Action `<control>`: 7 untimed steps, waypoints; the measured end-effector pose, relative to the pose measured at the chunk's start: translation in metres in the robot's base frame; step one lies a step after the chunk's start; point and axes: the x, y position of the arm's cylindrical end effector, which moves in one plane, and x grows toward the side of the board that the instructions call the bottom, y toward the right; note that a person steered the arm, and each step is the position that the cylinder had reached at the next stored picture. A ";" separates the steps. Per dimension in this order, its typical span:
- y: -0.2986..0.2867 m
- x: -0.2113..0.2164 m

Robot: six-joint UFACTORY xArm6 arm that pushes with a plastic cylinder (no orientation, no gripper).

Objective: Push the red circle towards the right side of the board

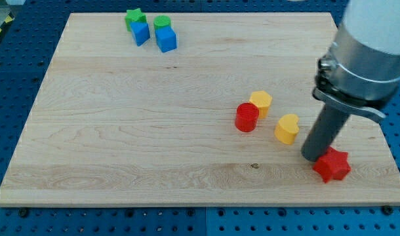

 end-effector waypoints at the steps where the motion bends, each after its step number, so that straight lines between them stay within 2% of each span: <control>1: 0.008 0.015; 2: -0.027 0.015; 3: -0.109 0.010; 4: -0.188 -0.023; 5: -0.198 -0.065; 7: -0.156 -0.065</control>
